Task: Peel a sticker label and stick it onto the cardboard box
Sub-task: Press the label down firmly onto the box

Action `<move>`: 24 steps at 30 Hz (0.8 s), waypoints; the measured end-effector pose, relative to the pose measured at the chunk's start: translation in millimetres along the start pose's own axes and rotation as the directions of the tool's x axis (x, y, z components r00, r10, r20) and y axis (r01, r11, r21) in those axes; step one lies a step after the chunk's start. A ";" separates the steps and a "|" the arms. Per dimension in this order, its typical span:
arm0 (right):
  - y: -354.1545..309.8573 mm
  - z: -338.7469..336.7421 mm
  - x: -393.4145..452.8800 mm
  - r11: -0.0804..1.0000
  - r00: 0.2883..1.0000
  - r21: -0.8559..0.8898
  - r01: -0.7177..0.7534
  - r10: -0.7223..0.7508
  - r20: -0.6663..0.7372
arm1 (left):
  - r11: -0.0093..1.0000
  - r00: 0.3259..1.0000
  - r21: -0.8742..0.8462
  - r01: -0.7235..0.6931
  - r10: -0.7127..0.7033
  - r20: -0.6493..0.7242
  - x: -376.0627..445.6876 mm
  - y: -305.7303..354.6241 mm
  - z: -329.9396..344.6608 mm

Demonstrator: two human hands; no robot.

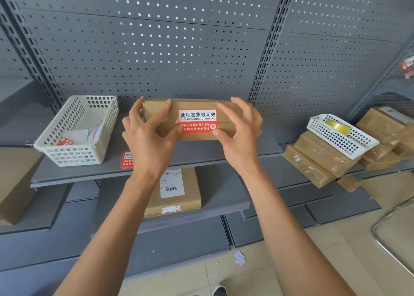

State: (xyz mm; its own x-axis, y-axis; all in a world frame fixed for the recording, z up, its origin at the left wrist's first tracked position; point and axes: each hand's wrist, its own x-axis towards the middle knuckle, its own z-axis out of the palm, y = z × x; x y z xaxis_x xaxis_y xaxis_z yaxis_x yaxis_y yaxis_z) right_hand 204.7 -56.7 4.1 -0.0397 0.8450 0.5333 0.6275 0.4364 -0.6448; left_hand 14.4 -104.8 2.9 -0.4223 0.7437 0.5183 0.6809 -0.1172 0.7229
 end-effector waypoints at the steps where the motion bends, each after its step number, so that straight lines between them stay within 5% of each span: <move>1: 1.2 0.5 -1.1 1.000 1.000 -0.020 0.002 -0.002 0.004 | 1.000 1.000 0.002 -0.006 0.006 0.007 -0.8 -1.9 0.8; 14: 28.7 19.4 -13.8 0.998 0.997 -0.046 0.030 -0.027 0.076 | 0.996 0.990 0.029 -0.079 0.075 0.118 -18.0 -39.2 19.1; 24: 51.7 29.0 -22.0 1.000 0.990 -0.020 0.013 -0.010 0.141 | 1.000 0.971 -0.028 -0.004 0.011 0.238 -33.8 -50.6 27.5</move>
State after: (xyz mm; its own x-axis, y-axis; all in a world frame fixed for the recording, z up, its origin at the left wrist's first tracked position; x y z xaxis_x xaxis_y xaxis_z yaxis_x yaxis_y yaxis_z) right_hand 215.5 -43.8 -56.8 -0.1548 0.8757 0.4574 0.6423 0.4410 -0.6269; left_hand 10.7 -105.9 -63.8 -0.2603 0.8777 0.4023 0.6660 -0.1385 0.7330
